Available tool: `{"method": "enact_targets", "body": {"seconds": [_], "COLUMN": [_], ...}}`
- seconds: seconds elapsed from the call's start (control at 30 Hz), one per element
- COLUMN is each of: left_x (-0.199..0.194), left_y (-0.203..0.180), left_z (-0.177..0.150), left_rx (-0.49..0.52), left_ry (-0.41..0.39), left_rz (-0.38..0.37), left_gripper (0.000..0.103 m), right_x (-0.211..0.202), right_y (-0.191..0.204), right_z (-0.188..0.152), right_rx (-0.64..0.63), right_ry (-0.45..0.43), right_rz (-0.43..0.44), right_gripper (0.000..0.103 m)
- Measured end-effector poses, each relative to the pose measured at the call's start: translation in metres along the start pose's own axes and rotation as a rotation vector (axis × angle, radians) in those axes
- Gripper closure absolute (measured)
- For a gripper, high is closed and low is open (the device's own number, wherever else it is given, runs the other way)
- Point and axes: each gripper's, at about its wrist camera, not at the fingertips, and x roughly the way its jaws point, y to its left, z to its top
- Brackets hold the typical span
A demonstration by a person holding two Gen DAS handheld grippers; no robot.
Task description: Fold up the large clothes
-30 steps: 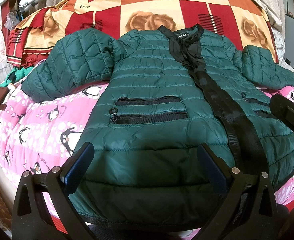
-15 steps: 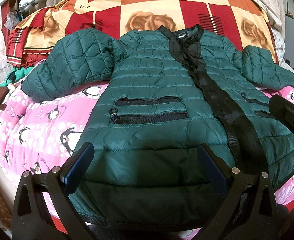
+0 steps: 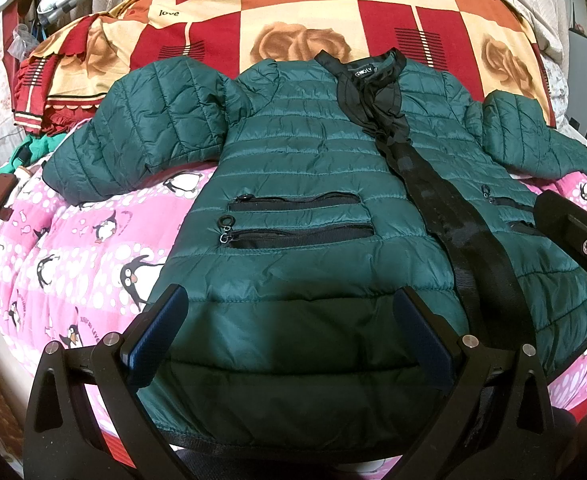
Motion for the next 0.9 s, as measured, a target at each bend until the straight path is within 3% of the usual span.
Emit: {"method": "enact_targets", "body": {"seconds": [0.5, 0.9], "left_x": [-0.001, 0.0], "left_y": [-0.001, -0.003], "left_z": [0.001, 0.002], "left_rx": [-0.006, -0.009], "left_ry": [0.001, -0.002], "left_rz": [-0.003, -0.002], "left_gripper": [0.0, 0.0], "right_x": [0.0, 0.0], "right_y": [0.013, -0.005], "right_z": [-0.005, 0.0], "right_rx": [-0.039, 0.006], "right_ry": [-0.006, 0.0], "right_rz": [-0.003, -0.021], "right_gripper": [0.002, 0.002]}}
